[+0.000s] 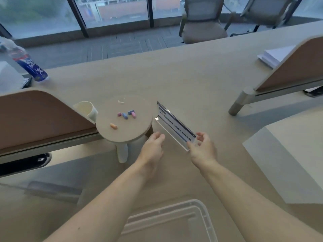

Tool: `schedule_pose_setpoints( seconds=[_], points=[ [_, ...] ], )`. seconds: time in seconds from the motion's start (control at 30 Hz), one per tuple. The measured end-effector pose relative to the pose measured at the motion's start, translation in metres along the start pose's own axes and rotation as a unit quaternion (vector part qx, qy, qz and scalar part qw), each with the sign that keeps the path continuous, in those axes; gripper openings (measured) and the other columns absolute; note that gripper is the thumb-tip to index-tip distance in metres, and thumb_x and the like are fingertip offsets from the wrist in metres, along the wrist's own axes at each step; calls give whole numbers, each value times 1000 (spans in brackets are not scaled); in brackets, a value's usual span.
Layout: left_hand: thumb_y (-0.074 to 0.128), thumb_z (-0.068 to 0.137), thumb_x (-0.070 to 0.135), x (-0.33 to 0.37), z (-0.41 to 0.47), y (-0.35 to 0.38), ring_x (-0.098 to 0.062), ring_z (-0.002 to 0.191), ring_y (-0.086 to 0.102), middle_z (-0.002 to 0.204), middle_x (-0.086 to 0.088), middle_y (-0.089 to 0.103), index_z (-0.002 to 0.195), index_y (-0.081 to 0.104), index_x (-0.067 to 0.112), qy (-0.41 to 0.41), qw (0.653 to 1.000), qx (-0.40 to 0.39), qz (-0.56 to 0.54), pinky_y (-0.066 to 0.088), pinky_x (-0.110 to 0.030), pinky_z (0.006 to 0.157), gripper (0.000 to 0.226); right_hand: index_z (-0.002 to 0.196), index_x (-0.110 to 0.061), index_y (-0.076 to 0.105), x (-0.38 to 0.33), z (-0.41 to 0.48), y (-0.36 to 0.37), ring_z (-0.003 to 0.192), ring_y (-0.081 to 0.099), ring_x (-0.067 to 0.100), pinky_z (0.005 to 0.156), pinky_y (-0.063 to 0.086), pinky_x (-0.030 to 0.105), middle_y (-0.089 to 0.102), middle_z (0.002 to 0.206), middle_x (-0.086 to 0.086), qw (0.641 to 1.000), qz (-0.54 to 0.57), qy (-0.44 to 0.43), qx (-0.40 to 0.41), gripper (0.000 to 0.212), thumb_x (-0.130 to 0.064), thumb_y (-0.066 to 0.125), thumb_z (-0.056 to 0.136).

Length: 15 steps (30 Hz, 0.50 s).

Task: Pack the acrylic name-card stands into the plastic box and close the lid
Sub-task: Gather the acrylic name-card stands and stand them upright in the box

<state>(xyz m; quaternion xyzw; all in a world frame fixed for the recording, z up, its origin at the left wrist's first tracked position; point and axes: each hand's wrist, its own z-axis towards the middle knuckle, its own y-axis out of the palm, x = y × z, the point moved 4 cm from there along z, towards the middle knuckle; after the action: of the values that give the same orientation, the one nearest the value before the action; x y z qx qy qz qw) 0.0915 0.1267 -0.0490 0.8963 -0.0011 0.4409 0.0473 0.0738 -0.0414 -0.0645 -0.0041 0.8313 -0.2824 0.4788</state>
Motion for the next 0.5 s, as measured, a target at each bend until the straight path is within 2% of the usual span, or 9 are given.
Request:
schedule_pose_setpoints(
  seconds=[0.1, 0.13, 0.2, 0.27, 0.33, 0.43, 0.5],
  points=[
    [50, 107, 29, -16, 19, -2, -15, 143, 43, 164, 2, 38, 162, 30, 19, 16, 999, 13, 28, 30, -39, 124, 59, 103, -22, 67, 13, 9, 2, 97, 70, 23, 82, 52, 30, 72, 96, -1, 997, -42, -51, 42, 9, -26, 64, 95],
    [52, 106, 31, -21, 24, -2, -13, 139, 46, 163, 4, 39, 161, 31, 20, 20, 999, 12, 37, 31, -42, 125, 61, 97, -22, 67, 16, 12, -1, 92, 71, 22, 79, 53, 30, 74, 91, -1, 995, -56, -68, 51, 8, -28, 62, 96],
    [56, 101, 38, -25, 30, 1, -9, 128, 51, 161, 6, 41, 160, 33, 23, 26, 998, 11, 54, 33, -44, 124, 65, 92, -21, 67, 22, 16, -9, 88, 70, 22, 79, 55, 36, 75, 89, 0, 990, -84, -96, 58, 15, -30, 58, 98],
    [58, 98, 40, -24, 35, 5, -9, 139, 46, 161, 8, 41, 160, 34, 25, 39, 997, 12, 65, 33, -44, 124, 68, 89, -20, 64, 27, 19, -20, 85, 68, 24, 77, 55, 40, 73, 85, -1, 987, -91, -116, 68, 19, -30, 54, 101],
    [59, 101, 33, -20, 40, 11, -10, 145, 41, 160, 7, 42, 159, 34, 27, 61, 995, 19, 80, 32, -41, 124, 63, 87, -18, 61, 37, 23, -34, 81, 66, 27, 74, 54, 43, 70, 79, 1, 986, -81, -124, 82, 22, -28, 50, 103],
    [60, 103, 26, -13, 48, 19, -11, 152, 34, 166, 6, 32, 163, 22, 22, 79, 989, 32, 119, 30, -29, 119, 71, 85, -18, 56, 54, 26, -55, 80, 65, 32, 74, 52, 47, 67, 75, 5, 986, -50, -132, 84, 22, -26, 47, 104],
    [63, 102, 23, -11, 56, 24, -12, 154, 29, 169, 5, 27, 163, 19, 22, 96, 986, 30, 132, 29, -28, 116, 76, 86, -20, 55, 64, 28, -66, 81, 69, 32, 75, 55, 50, 68, 78, 6, 986, -34, -138, 81, 21, -27, 47, 104]
  ],
)
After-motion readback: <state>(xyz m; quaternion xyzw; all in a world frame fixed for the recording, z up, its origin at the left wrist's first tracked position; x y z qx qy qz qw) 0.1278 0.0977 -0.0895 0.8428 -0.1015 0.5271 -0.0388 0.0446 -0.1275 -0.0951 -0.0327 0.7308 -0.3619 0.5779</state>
